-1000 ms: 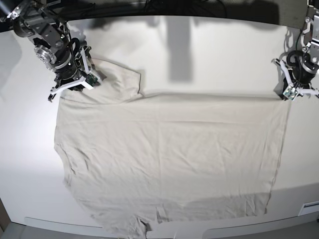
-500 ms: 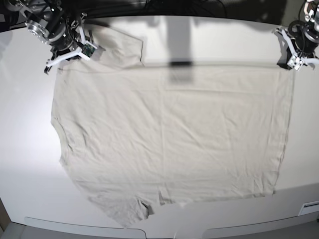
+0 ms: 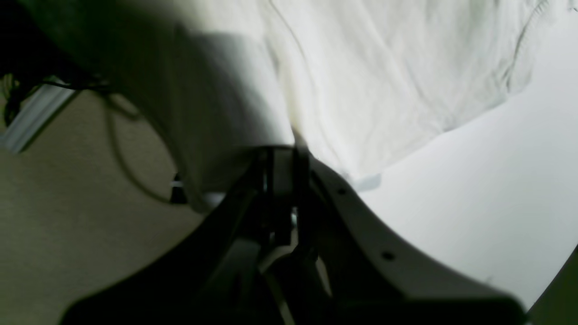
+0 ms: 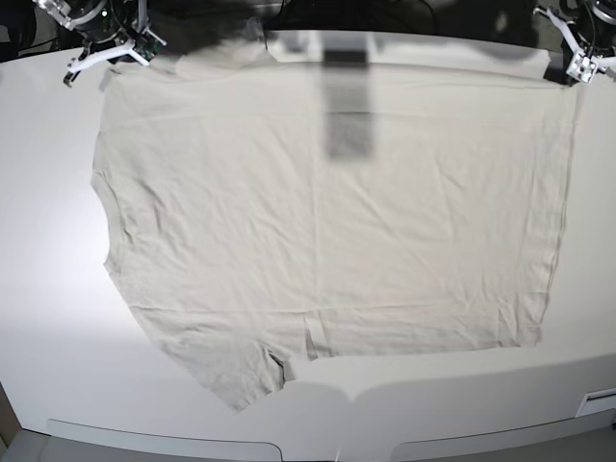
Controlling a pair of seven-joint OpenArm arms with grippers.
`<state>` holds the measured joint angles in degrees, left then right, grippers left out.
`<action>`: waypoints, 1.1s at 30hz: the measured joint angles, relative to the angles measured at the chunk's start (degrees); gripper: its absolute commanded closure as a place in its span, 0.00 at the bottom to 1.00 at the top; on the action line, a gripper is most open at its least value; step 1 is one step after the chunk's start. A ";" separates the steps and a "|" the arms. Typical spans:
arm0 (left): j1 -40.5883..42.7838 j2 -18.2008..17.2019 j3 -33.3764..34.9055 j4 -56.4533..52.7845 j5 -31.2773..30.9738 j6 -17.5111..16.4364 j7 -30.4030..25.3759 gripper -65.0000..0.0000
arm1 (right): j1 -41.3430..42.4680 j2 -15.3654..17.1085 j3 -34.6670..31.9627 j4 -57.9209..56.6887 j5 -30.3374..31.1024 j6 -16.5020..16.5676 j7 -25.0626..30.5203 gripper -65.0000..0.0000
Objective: Fold the T-shirt properly
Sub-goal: 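Lift the shoulder edges and pull the shirt toward the robot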
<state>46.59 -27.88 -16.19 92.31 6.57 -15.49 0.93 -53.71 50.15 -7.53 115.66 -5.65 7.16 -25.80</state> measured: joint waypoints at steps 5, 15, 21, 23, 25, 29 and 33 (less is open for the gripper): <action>1.86 1.95 -1.18 0.74 0.00 -0.13 -0.39 1.00 | -3.39 0.04 0.04 1.84 -1.90 -0.66 -0.15 1.00; 5.97 2.01 -5.27 2.05 0.02 -0.37 -2.10 1.00 | -7.56 0.13 0.04 4.13 -3.76 -3.91 -0.31 1.00; 5.07 2.01 -6.38 5.51 0.07 -0.15 -5.68 1.00 | -5.29 0.17 0.44 4.90 -6.78 -8.26 -0.20 1.00; 3.32 1.99 -6.40 6.23 0.07 -0.44 -5.62 1.00 | -2.47 0.17 0.76 4.90 -6.45 -8.41 -0.22 1.00; 0.98 1.97 -6.38 6.27 0.04 -0.61 -4.28 1.00 | 0.68 0.17 0.79 4.90 -6.36 -8.13 -0.24 1.00; -2.84 2.01 -6.40 6.27 0.02 -0.61 -2.03 1.00 | 6.05 0.15 0.79 4.90 -0.02 -4.50 -0.55 1.00; -6.47 2.03 -6.38 6.05 0.02 -4.37 -2.08 1.00 | 10.40 0.00 0.74 4.61 1.79 -3.61 -0.42 1.00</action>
<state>40.12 -25.85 -22.57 98.37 6.59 -19.86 -1.15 -43.31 50.15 -6.79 120.27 -3.86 3.55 -26.22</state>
